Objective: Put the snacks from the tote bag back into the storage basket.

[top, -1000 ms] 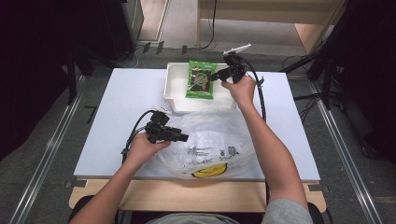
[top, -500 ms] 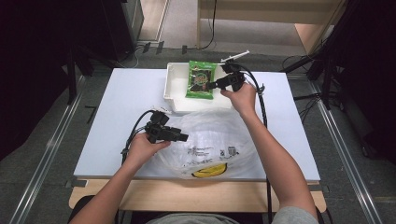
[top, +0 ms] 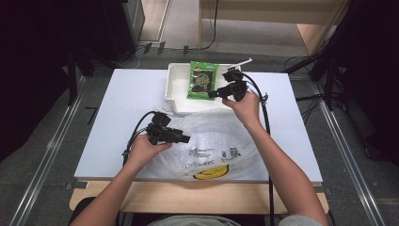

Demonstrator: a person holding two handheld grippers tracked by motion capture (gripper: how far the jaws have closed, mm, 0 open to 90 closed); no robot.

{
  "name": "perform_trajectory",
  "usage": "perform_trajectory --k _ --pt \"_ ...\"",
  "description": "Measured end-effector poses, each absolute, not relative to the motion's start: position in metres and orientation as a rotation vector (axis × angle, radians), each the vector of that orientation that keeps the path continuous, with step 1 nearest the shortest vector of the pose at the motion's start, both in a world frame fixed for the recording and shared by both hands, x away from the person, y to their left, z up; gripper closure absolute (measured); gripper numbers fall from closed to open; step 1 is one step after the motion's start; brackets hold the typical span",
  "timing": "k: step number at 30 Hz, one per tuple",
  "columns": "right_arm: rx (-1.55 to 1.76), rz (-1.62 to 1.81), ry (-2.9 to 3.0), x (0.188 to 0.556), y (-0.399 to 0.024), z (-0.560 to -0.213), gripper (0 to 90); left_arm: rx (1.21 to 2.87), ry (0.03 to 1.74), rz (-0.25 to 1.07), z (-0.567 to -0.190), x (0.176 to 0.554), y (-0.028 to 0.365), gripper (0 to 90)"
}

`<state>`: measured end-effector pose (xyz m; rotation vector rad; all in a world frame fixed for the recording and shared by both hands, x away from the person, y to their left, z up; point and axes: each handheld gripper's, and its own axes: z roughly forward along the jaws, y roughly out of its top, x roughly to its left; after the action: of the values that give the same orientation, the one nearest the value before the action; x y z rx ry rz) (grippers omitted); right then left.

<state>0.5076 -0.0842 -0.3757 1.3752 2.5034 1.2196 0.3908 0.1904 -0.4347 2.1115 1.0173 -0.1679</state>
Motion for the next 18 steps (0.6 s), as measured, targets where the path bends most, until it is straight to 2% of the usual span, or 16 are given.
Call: perform_trajectory --k 18 --pt "1.281 1.267 2.559 0.462 -0.084 -0.384 44.3 2.117 1.013 -0.164 -0.433 0.390 0.189 43.5"
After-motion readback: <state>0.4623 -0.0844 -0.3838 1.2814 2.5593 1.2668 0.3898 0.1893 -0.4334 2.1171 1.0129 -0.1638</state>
